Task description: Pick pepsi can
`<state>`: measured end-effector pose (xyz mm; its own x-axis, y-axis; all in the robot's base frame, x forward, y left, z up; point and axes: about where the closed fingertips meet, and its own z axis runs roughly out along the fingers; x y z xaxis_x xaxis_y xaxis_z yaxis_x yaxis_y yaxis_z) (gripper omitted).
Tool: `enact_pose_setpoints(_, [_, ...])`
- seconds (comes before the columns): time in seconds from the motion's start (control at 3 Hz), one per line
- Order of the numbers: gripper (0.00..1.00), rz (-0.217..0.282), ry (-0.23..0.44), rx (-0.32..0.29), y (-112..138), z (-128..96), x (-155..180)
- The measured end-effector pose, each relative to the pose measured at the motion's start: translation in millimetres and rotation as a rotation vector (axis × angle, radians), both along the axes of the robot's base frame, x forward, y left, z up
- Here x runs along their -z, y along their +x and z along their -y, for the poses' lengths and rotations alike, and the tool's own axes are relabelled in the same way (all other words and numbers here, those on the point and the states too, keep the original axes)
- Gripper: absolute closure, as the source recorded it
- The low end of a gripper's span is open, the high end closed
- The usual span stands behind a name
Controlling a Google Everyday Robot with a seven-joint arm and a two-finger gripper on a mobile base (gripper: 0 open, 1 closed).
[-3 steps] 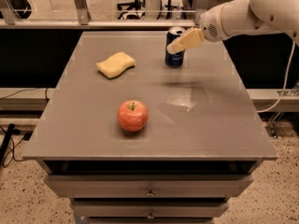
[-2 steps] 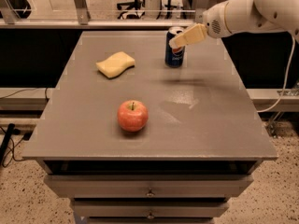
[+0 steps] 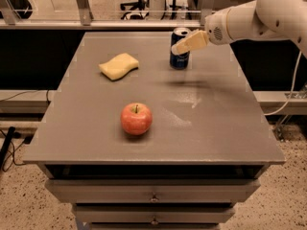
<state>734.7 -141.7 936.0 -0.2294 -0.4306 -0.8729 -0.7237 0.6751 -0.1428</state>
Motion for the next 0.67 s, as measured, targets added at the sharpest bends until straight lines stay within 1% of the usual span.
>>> enact_pose_setpoints(0.33, [0.0,0.008,0.034,-0.005,7.4,-15.1,20.9])
enact_pose_setpoints(0.67, [0.0,0.027,0.083,0.008,23.7,-23.3,31.8])
